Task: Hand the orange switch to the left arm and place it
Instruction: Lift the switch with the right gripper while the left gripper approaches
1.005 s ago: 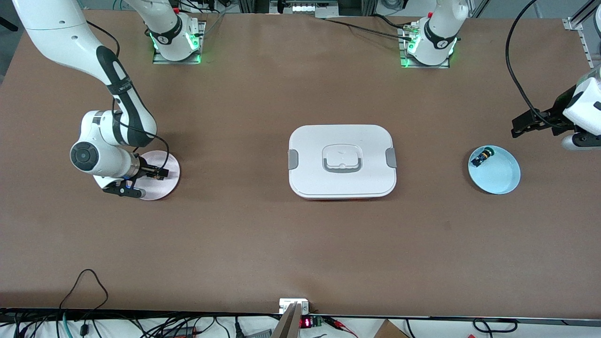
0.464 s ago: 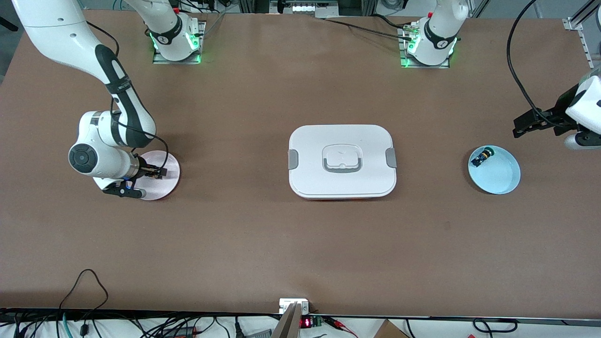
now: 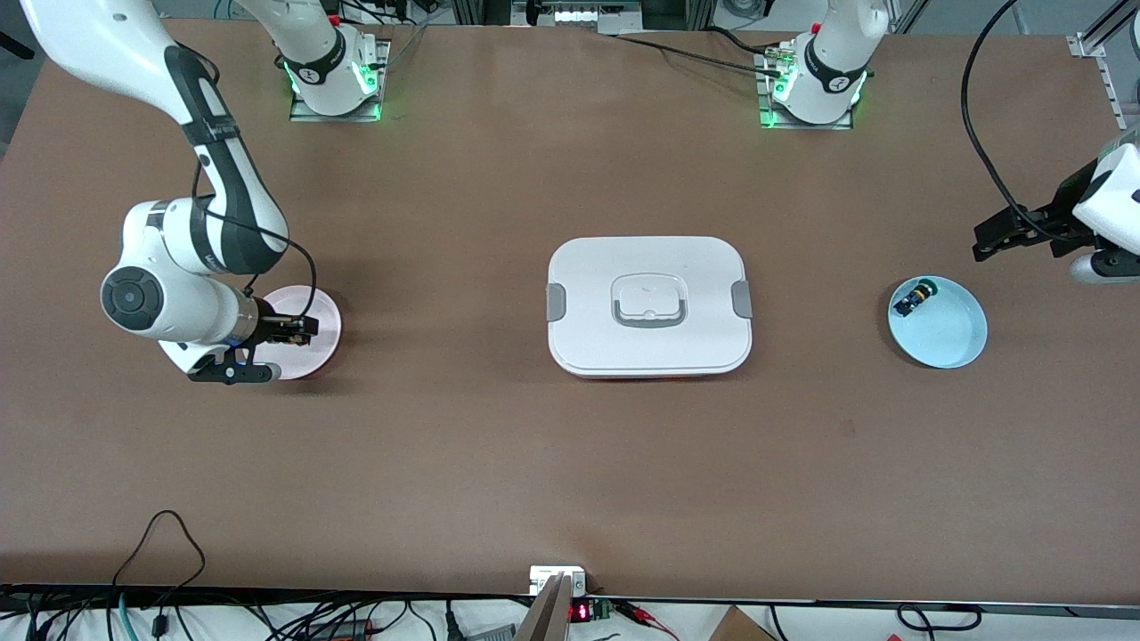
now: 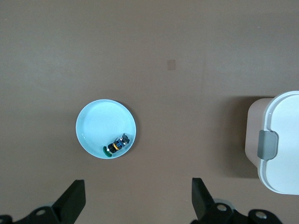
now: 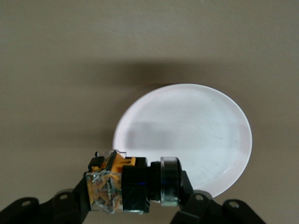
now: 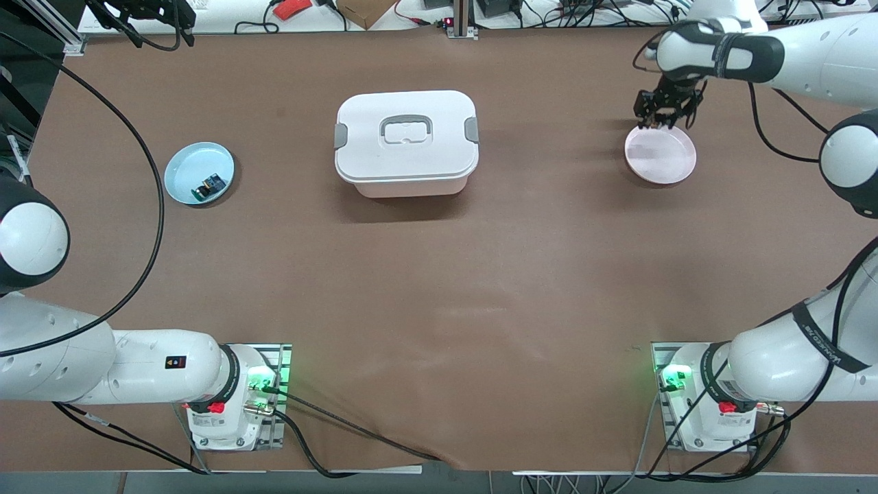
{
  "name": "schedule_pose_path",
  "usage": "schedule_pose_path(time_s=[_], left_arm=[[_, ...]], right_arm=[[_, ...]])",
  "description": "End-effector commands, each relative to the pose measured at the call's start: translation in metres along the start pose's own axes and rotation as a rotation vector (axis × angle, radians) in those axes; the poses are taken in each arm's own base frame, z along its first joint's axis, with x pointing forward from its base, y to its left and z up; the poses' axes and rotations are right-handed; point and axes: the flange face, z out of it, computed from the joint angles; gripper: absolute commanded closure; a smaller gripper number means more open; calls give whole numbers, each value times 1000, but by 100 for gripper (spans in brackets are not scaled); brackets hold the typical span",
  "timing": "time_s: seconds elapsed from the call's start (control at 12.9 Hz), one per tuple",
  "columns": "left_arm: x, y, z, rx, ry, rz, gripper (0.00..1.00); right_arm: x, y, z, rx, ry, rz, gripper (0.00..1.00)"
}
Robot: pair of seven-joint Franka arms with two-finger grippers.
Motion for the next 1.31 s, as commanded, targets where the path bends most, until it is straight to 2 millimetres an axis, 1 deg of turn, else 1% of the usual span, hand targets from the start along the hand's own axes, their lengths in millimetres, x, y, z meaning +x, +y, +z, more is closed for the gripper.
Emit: schedule_pose_path(time_s=[0.0,0.08,0.23,0.31,0.39,0.46,0.54,0.62,0.7,0.77,0.85,0.93,1.0,1.08,1.24], left_arm=[[1,0,-6,14,-1,24,0],[1,0,-5,14,-3,24,0],[1,0,-1,14,-7,25,0],[1,1,0,12,-10,25,0],[1,1,1,12,-10,25,0],[1,2,1,3,-12,24,0],[1,2,2,-9,-14,22,0],[1,2,3,-10,-17,20,0],[1,2,3,-12,-19,20,0],[0,3,5,-19,-25,18,0],[-1,7,9,-58,-55,15,0],[-3,13,13,-125,-87,8,0],[-6,24,22,-195,-144,8,0],[-9,34,30,-288,-200,8,0],[-14,62,48,-531,-275,-23,0]], right_arm=[[-2,-35,-64,58,8,-54,65],[-7,-50,-90,102,30,-66,65],[-23,-90,-130,124,94,-187,67],[-31,-103,-144,126,119,-232,69],[-43,-124,-161,145,144,-284,73],[-55,-144,-177,190,167,-317,74],[-64,-156,-191,251,185,-346,74],[-73,-174,-207,323,211,-406,75],[-77,-185,-230,371,254,-464,76],[-80,-198,-245,392,288,-528,77],[-83,-215,-251,397,323,-590,77],[-82,-229,-250,422,370,-643,76],[-83,-236,-252,500,397,-684,76],[-82,-242,-250,583,404,-726,76],[-86,-250,-256,712,461,-831,76]])
